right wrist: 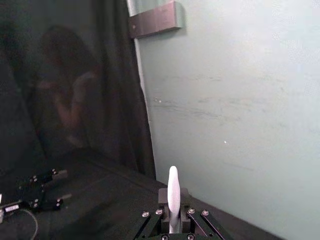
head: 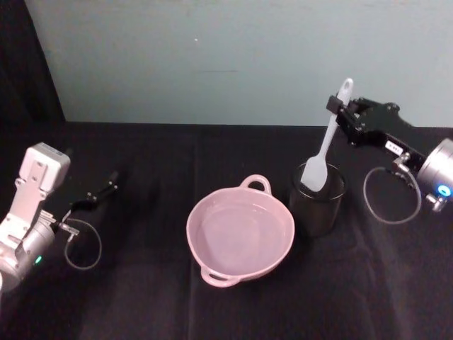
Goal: Use the one hand to pick up the spoon and stir the clear water in the bowl.
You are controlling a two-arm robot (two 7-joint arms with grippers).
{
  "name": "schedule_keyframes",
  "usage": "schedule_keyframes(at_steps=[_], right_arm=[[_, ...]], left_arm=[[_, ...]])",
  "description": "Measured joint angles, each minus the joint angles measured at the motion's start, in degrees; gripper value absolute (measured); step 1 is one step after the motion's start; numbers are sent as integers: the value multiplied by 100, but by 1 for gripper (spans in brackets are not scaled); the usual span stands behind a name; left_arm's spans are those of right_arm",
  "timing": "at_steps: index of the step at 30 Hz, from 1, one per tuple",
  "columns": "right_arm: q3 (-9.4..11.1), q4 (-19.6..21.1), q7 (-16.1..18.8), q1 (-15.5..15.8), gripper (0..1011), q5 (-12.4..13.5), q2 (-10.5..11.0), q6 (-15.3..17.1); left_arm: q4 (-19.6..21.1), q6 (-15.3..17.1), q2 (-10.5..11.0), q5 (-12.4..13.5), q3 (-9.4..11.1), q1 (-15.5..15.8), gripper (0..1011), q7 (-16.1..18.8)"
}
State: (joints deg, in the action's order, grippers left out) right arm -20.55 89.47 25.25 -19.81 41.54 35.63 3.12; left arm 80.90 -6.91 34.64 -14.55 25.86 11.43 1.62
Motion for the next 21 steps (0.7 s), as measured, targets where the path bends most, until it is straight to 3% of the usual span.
schedule_keyframes(at_steps=[10,21], right_arm=[[65,480,-4,-114,114,-338,182,326],[84,504,-2,-116,114,-363,178,347]], left_arm=[[0,0,0,0,0,0,1005,0],[0,0,0,0,0,0,1005,0]])
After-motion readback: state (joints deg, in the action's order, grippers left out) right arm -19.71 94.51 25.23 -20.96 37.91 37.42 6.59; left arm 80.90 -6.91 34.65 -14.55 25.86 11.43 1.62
